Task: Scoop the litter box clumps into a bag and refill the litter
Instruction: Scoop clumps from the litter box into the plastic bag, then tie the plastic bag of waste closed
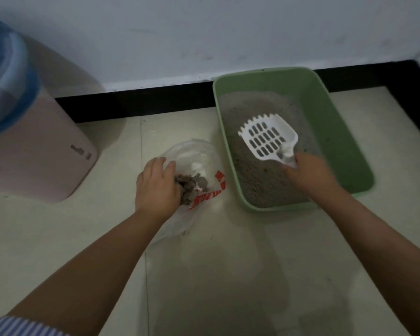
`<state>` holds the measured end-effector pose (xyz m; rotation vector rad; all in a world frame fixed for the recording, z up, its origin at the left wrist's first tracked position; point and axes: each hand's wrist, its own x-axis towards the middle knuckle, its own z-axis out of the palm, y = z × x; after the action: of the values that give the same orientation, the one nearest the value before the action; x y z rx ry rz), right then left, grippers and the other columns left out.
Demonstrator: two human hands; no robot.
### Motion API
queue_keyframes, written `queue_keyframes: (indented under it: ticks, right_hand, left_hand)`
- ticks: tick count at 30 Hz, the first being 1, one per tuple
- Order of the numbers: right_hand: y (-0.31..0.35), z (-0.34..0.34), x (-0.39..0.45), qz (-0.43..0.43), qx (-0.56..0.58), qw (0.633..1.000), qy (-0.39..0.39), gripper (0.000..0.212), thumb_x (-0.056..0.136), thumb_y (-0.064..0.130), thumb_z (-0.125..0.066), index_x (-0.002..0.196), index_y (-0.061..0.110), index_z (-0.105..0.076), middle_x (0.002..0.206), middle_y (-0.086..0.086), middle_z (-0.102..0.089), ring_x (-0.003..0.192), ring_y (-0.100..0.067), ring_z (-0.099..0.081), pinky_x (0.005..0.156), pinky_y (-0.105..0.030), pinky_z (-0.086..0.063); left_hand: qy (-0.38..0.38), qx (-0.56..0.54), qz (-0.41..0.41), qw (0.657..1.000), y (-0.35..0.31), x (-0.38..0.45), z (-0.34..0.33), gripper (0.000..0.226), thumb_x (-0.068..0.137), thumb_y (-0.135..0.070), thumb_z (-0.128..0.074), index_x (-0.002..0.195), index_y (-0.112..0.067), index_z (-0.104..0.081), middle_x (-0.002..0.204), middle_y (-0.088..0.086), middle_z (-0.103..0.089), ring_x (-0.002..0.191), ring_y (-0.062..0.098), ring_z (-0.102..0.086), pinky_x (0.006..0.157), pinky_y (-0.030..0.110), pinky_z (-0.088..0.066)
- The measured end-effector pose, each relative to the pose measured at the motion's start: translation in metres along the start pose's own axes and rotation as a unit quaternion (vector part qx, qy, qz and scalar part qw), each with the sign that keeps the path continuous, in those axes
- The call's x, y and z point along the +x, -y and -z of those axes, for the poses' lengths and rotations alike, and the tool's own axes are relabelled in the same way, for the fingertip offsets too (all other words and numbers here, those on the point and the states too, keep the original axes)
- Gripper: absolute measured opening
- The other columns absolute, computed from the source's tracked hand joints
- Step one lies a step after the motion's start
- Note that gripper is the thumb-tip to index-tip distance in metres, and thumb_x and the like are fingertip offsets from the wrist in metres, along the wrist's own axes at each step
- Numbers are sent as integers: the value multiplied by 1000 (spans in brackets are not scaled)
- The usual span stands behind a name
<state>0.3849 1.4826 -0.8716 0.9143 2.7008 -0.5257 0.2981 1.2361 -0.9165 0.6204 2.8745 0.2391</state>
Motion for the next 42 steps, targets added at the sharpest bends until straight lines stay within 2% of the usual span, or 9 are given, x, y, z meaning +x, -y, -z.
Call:
queue_keyframes:
  ticks: [4, 10, 17, 20, 25, 28, 33, 37, 42]
  right_hand:
    - [-14, 26, -15, -81, -150, 977, 131, 36, 93, 26, -50, 116, 0, -59, 113, -19, -65, 68, -25, -60, 73, -29, -45]
    - [-18, 15, -11, -34, -272, 939, 207, 48, 94, 20, -41, 142, 16, -35, 135, -10, -52, 114, -26, -57, 93, -34, -46]
    - [-14, 17, -10, -65, -311, 925, 211, 46, 94, 33, -45, 138, 20, -41, 136, -4, -50, 123, -22, -50, 97, -32, -44]
    - [6, 28, -23, -76, -333, 929, 141, 45, 91, 46, -49, 124, 15, -55, 127, -4, -57, 117, -23, -54, 93, -32, -45]
    - [64, 9, -34, 71, -348, 933, 64, 27, 95, 26, -45, 107, 10, -62, 110, -10, -60, 106, -28, -56, 84, -31, -45]
    - [92, -11, -19, 87, -261, 958, 75, 29, 96, 15, -41, 72, 6, -55, 79, -11, -52, 79, -26, -49, 61, -26, -40]
    - [107, -41, -1, 105, -114, 985, 80, 37, 95, 13, -42, 130, 2, -47, 128, -20, -51, 116, -32, -50, 90, -33, -42]
    - [130, -53, 10, 110, -33, 989, 89, 46, 94, 10, -42, 137, -2, -33, 139, -19, -38, 128, -30, -38, 98, -28, -33]
    - [156, -78, 44, 44, -21, 992, 116, 70, 91, 14, -52, 145, -5, -11, 146, -24, -29, 136, -35, -32, 110, -34, -29]
  left_hand:
    - [33, -21, -120, 992, -31, 6, -5, 55, 96, -26, -40, 145, -7, -24, 154, 11, -19, 144, 23, -11, 116, 34, -11]
    - [142, 65, -224, 962, -77, 13, -24, 58, 101, -36, -15, 148, -10, 4, 157, 7, 11, 145, 18, 9, 117, 30, 3]
    - [167, 43, -204, 964, -81, 10, -20, 59, 101, -37, -18, 149, -12, 6, 157, 3, 15, 145, 15, 12, 117, 31, 4]
    - [150, 23, -200, 968, -71, 13, -17, 60, 100, -35, -26, 149, -12, 0, 158, 4, 7, 146, 18, 5, 117, 33, -4]
    - [75, -60, -135, 986, -52, 24, -15, 47, 97, -23, -36, 141, -8, -29, 155, 10, -11, 144, 23, -10, 114, 34, -14]
    - [47, -64, -63, 995, -31, 24, -14, 41, 93, -21, -41, 133, -10, -41, 156, 12, -5, 145, 24, -3, 116, 39, -10]
    - [20, -44, 55, 997, 29, 2, -9, 63, 92, -25, -46, 147, -14, -16, 156, 10, -6, 145, 26, -1, 116, 45, -4]
    - [95, -200, 164, 961, 66, -21, -11, 82, 86, -26, -61, 147, -6, -10, 147, 19, -30, 133, 32, -35, 104, 38, -34]
    - [202, -342, 225, 890, 73, -38, -21, 19, 87, -11, -57, 104, -2, -59, 103, 19, -64, 94, 29, -62, 77, 31, -48]
